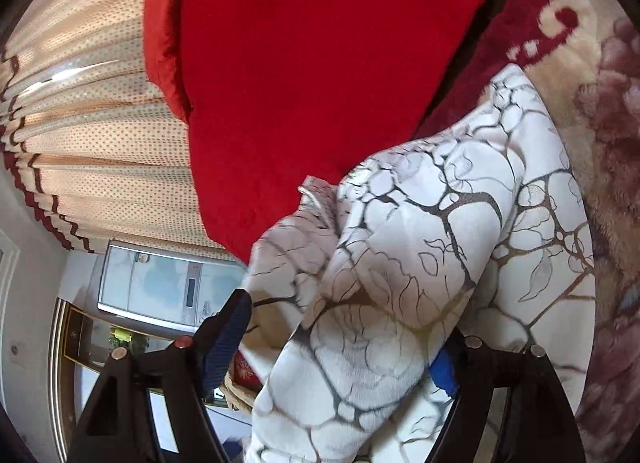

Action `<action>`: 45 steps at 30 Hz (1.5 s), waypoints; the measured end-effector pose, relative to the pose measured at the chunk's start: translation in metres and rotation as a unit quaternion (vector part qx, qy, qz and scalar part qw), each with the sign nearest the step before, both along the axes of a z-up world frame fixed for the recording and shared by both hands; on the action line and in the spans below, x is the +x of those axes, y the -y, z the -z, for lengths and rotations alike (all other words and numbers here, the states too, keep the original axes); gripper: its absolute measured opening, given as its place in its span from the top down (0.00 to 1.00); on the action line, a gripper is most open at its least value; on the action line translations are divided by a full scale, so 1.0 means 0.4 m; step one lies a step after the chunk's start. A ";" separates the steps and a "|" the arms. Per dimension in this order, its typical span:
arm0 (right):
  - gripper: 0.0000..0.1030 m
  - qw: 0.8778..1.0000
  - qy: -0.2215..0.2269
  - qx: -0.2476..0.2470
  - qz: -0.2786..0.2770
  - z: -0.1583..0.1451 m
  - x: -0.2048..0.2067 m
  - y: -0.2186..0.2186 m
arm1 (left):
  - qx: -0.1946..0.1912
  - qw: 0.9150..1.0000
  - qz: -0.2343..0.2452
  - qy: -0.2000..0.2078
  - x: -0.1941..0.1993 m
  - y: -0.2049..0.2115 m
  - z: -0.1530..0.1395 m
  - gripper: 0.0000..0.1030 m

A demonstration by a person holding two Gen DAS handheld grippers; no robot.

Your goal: Fold large clothes

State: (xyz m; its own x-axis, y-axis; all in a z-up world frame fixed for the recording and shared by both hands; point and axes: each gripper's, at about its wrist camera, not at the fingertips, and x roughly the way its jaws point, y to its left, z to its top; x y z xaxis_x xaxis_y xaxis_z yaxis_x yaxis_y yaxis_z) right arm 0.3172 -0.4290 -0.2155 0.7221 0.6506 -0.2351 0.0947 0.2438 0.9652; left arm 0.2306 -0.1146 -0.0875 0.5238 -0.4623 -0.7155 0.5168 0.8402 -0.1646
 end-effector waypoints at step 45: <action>0.81 0.951 -0.076 -0.301 0.016 0.025 -0.027 0.103 | 0.028 0.998 0.011 0.060 0.016 0.207 0.054 0.22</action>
State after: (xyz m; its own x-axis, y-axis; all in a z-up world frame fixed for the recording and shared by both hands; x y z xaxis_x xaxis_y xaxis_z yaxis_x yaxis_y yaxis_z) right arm 0.3065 -0.4703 -0.2255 0.6670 0.3442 -0.6608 0.2383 0.7418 0.6268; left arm 0.2369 -0.1974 -0.1092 0.5971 -0.4353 -0.6738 0.5487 0.8344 -0.0529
